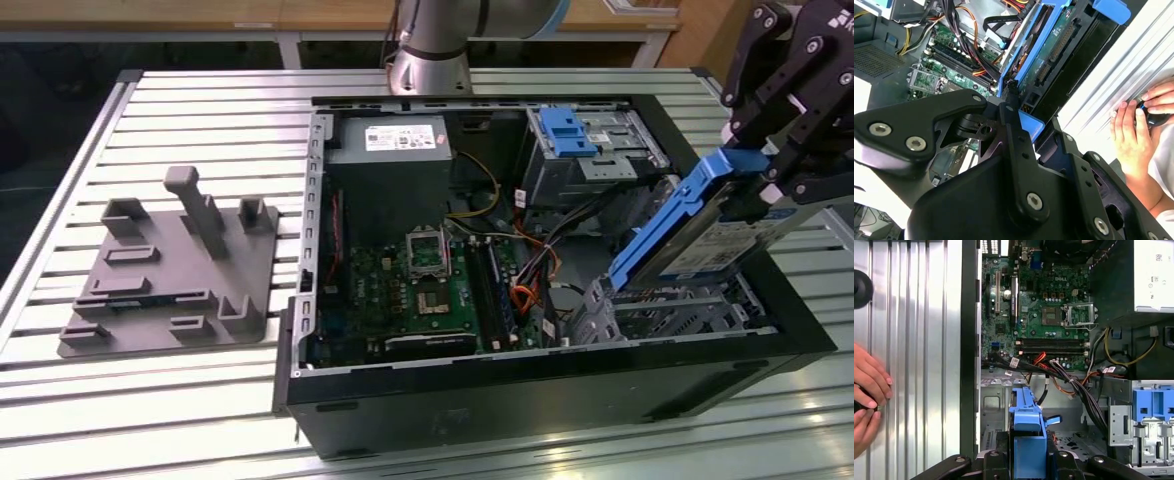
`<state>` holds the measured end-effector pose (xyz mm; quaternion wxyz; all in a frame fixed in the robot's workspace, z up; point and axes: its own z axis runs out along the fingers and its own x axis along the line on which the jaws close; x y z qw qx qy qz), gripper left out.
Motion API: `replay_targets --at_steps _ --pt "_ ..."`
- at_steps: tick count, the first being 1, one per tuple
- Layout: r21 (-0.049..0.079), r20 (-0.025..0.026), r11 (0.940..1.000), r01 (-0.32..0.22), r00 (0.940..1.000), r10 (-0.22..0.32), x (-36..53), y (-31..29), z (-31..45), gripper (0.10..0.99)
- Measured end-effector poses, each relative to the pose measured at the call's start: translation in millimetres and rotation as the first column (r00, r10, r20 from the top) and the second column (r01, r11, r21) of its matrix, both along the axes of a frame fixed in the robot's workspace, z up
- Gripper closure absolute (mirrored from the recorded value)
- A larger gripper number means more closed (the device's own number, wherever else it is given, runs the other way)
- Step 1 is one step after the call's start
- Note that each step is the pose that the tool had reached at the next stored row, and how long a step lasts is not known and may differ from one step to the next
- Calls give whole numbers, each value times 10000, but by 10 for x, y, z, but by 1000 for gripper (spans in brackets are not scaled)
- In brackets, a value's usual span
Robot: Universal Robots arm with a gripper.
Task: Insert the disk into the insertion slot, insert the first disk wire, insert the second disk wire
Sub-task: 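Insert the disk into the insertion slot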
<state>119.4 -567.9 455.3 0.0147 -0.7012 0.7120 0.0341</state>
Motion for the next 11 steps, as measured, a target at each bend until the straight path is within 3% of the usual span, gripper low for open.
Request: replay_targets --at_steps 11 --pt "-27 0 10000 -5 10000 5 -5 0 -52 722"
